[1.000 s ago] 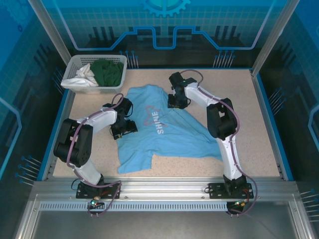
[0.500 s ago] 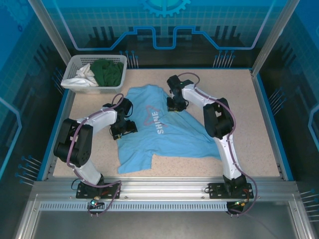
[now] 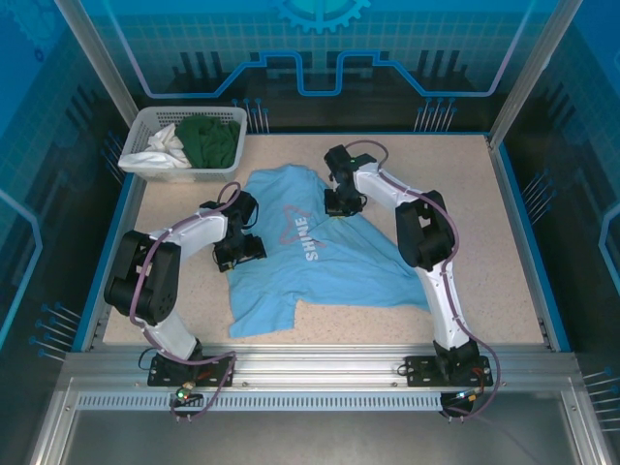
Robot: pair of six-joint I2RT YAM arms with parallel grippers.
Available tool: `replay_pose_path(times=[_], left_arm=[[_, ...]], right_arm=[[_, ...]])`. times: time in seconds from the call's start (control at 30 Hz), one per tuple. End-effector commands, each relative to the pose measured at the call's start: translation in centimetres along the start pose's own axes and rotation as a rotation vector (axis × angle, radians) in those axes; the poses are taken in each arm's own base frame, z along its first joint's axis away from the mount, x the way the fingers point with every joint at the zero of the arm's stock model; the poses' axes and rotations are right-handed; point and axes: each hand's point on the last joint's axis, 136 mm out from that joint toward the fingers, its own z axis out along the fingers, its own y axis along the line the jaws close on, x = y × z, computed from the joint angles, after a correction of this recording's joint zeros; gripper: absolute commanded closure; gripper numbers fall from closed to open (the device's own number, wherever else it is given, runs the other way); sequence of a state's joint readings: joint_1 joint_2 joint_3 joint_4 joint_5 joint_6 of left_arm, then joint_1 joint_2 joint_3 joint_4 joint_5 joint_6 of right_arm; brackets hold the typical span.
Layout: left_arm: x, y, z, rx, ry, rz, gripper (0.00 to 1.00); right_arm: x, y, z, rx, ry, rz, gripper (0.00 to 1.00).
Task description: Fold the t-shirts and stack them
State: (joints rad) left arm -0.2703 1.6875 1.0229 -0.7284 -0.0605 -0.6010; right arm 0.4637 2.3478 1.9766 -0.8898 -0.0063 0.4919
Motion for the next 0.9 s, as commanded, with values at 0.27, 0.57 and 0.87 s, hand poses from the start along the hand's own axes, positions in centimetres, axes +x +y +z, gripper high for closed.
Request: replay_pose_path(times=[0.27, 0.57, 0.87], left_arm=[[-0.3, 1.3, 0.4, -0.121, 0.013, 0.015, 0.23], [-1.0, 0.5, 0.8, -0.124, 0.016, 0.023, 0.23], [-1.3, 0.7, 2.1, -0.168, 0.038, 0.025, 0.23]], right_arm=[[-3.9, -6.4, -8.7, 0.077, -0.181, 0.084, 1.0], [-9.3, -17.6, -10.3, 0.23, -0.248, 0.246, 1.0], [-13.4, -23.5, -8.6, 0.248, -0.292, 0.288, 0.99]])
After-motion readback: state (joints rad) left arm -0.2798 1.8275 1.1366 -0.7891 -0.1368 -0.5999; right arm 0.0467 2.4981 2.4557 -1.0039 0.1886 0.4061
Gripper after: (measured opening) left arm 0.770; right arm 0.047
